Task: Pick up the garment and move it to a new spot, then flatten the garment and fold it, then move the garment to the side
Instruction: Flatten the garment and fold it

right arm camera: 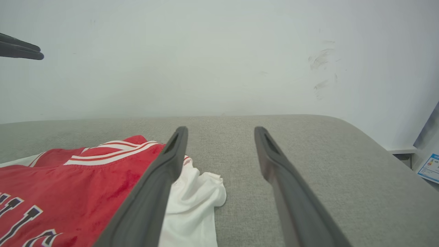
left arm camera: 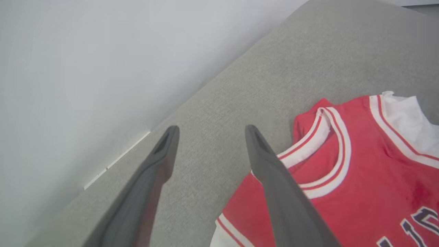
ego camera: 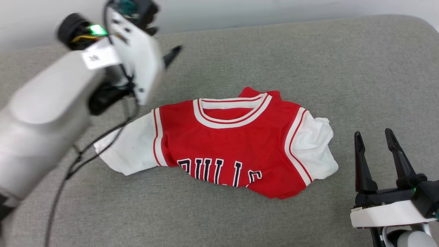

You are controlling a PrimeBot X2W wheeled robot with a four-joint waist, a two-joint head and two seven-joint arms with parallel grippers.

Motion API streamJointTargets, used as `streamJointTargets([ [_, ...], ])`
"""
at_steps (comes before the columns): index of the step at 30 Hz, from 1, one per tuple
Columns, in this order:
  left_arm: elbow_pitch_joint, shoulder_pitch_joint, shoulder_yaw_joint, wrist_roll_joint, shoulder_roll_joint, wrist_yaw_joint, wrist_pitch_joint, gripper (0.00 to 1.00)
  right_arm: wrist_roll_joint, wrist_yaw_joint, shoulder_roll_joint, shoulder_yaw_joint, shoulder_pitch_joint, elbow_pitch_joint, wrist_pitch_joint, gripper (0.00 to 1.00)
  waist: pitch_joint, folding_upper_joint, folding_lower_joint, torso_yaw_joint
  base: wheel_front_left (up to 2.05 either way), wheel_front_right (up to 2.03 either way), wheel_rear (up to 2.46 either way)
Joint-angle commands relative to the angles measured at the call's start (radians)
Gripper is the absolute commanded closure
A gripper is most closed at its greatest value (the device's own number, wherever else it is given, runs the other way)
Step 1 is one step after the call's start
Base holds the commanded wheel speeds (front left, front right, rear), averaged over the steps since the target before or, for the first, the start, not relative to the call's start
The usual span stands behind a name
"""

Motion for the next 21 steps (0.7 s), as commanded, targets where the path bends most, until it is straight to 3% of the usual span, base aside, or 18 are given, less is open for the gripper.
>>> streamJointTargets([
  [1, -0.003, 0.011, 0.001, -0.018, 0.022, 0.006, 0.028, 0.0, -0.003, 0.0, 0.002, 0.001, 0.008, -0.003, -0.002, 0.0, 0.0, 0.0, 0.0, 0.004, 0.0, 0.0, 0.0],
  [6, -0.023, 0.042, -0.008, -0.095, 0.135, 0.013, 0.206, 0.0, -0.005, 0.0, 0.002, 0.003, -0.001, -0.008, -0.002, 0.0, 0.013, 0.0, 0.0, 0.005, 0.0, 0.0, 0.0],
  [11, -0.049, 0.099, -0.033, -0.157, 0.206, 0.036, 0.343, 0.0, -0.009, 0.0, 0.002, 0.007, -0.008, -0.012, -0.002, 0.0, 0.033, 0.0, 0.0, -0.002, 0.0, 0.0, 0.0],
  [21, -0.018, 0.219, -0.075, -0.213, 0.277, 0.086, 0.435, 0.0, -0.016, 0.0, 0.002, 0.004, -0.027, -0.021, -0.002, 0.0, 0.09, 0.0, 0.0, -0.03, 0.0, 0.0, 0.0],
])
